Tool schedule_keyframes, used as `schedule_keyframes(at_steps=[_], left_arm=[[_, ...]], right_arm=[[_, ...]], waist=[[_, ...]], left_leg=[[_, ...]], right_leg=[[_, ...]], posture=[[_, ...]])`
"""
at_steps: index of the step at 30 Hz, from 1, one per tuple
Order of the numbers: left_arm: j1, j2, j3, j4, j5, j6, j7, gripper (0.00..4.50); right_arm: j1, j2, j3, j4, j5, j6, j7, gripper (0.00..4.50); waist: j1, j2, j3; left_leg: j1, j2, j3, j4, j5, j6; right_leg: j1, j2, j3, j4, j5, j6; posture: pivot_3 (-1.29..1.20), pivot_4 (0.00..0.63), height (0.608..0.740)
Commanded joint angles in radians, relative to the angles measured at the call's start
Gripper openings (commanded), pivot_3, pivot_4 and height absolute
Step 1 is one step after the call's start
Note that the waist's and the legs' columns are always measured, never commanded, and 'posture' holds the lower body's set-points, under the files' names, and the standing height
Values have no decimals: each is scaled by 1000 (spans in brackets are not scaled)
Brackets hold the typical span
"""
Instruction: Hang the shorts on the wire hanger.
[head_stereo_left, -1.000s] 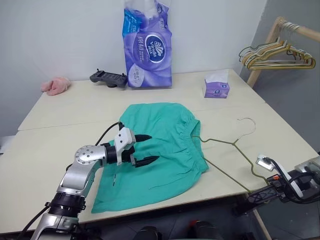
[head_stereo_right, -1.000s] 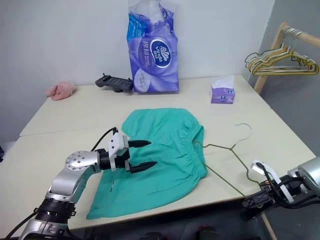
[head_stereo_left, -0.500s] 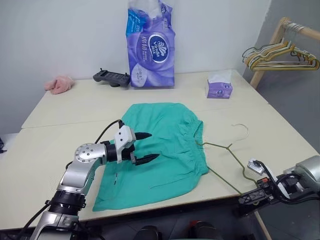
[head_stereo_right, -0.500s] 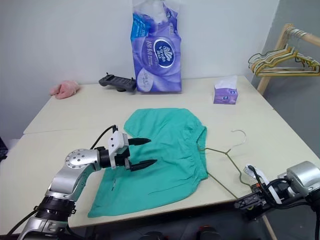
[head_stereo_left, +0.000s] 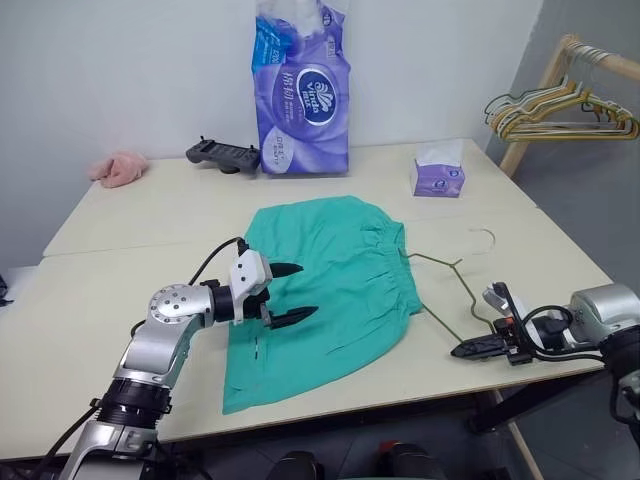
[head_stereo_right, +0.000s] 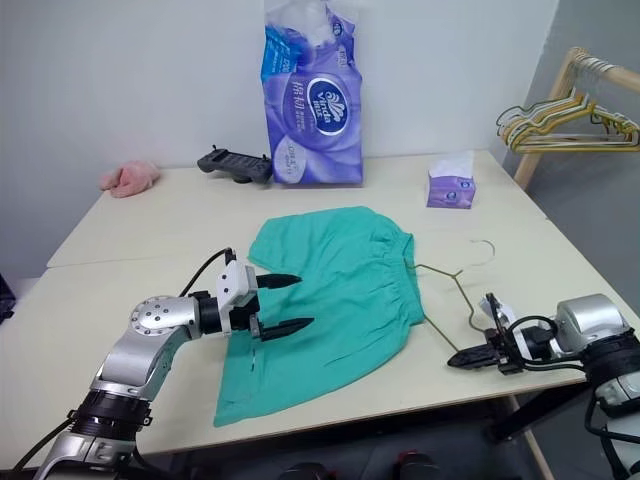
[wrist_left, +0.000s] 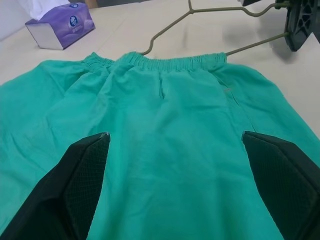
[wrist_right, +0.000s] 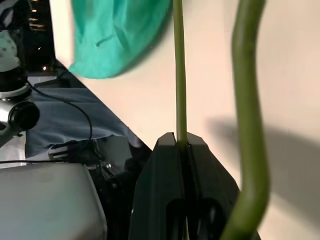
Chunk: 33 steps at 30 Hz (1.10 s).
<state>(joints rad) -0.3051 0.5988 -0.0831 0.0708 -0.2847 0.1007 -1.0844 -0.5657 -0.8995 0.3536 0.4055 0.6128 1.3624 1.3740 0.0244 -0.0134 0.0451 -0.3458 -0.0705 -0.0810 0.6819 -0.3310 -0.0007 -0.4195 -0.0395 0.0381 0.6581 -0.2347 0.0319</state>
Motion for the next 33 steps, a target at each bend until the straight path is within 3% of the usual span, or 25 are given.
schedule_keyframes(at_steps=[1,6,12,24,29,33], left_arm=[[-21,6,12,-5,1,-18,-5,4492],[-4,16,5,-24,0,-15,-20,4492],[-27,20,16,6,7,-29,-30,4492],[-48,24,12,23,19,-47,-49,4492],[-49,31,10,26,24,-53,-56,4492],[-41,35,13,18,21,-54,-58,4492]], right_arm=[[-8,-46,-9,-77,27,2,54,0],[80,-99,-17,-274,109,82,64,0],[162,-78,-78,-412,193,163,-6,0],[-40,22,-34,37,10,11,-68,0],[-41,5,26,42,-18,-12,-4,0],[-4,-45,71,-70,8,1,63,0]], waist=[[0,0,0],[1,0,0],[1,0,0],[0,-1,2],[0,-1,2],[1,-1,2]], left_leg=[[0,0,0,0,0,0],[0,0,-1,0,0,0],[0,0,-1,0,0,0],[0,0,-1,-1,0,0],[0,0,-1,-1,0,0],[0,0,-1,-1,0,0]], right_leg=[[0,0,0,0,0,0],[0,0,-1,0,0,0],[0,0,-1,0,0,0],[0,0,-1,0,0,0],[0,0,-1,0,0,0],[0,0,-1,0,0,0]], posture=[[34,53,740],[34,51,740],[38,52,740],[42,58,740],[46,59,740],[51,60,740]])
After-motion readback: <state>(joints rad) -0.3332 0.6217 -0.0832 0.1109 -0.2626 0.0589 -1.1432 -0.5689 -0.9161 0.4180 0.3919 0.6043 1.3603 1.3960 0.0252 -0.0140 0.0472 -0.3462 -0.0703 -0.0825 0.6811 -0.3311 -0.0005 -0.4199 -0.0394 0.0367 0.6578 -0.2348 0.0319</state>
